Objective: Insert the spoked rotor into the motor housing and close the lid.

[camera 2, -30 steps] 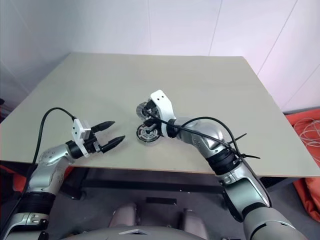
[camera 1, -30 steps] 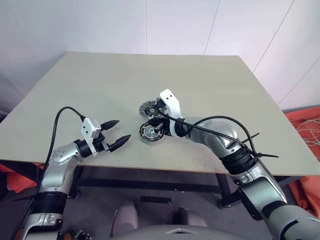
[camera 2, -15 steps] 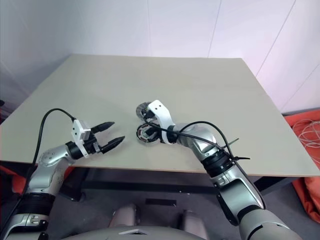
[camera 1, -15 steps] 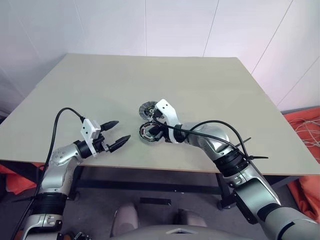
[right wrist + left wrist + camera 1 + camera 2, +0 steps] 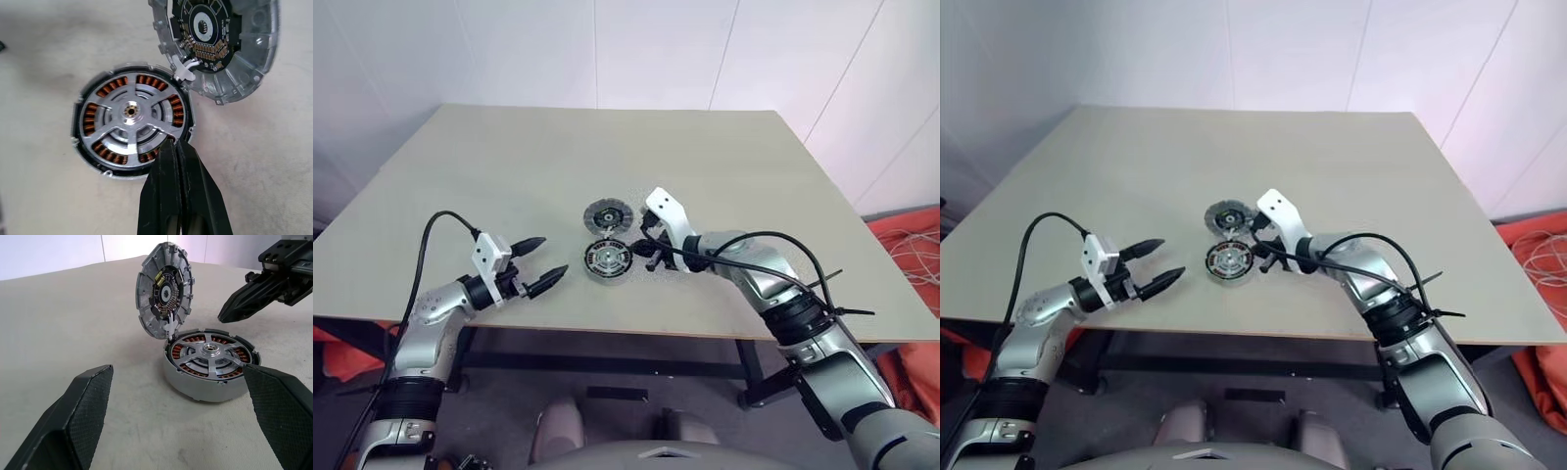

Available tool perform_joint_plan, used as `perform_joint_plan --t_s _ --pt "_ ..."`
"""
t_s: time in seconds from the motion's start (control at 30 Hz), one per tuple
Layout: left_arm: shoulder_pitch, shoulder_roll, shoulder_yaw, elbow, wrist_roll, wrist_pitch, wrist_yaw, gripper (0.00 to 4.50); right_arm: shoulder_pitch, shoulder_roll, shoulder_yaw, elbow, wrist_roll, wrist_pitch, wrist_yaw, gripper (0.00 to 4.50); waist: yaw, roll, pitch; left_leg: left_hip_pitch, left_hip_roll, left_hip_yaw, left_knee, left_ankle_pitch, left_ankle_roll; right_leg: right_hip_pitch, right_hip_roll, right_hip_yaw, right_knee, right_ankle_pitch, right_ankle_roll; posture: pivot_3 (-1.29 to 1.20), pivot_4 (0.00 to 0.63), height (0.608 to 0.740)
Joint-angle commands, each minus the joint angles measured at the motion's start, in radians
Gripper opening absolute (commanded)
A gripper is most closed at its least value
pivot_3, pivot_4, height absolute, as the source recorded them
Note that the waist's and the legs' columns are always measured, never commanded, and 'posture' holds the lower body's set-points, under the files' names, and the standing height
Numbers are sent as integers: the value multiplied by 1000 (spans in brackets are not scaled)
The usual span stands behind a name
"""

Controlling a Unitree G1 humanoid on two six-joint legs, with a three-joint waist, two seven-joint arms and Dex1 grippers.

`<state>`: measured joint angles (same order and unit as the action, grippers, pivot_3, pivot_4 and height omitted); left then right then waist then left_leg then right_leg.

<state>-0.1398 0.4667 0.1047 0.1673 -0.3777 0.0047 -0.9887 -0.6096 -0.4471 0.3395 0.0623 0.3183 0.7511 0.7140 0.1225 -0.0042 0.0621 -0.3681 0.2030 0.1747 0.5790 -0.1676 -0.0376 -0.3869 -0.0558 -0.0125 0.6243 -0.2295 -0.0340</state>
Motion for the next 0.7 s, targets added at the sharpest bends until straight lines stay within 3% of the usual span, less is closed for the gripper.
perform_joint_plan --t_s 0.03,0.2,0.43,0.7 --pt "-8 2 6 -19 -10 2 7 4500 -30 -76 7 -83 -13 -30 118 405 1 0 0 0 0 0 0 0 0 0 0 0 0 0 0 0 0 740" --pt "-18 3 15 -15 -17 10 6 4500 -77 -176 123 -126 -126 -171 286 1936 0 0 0 0 1 0 0 0 0 1 0 0 0 0 0 0 0 740" --pt "-19 1 17 -17 -18 8 8 4500 -258 -166 267 47 -311 -481 520 4325 -4 0 0 0 1 0 1 0 1 0 0 0 1 1 -1 0 0 740" --pt "0 -3 28 -39 -23 0 30 4500 -439 -69 374 352 -511 -856 647 4461 -7 0 0 -1 1 0 3 -1 5 -1 0 -1 1 1 -3 0 0 740"
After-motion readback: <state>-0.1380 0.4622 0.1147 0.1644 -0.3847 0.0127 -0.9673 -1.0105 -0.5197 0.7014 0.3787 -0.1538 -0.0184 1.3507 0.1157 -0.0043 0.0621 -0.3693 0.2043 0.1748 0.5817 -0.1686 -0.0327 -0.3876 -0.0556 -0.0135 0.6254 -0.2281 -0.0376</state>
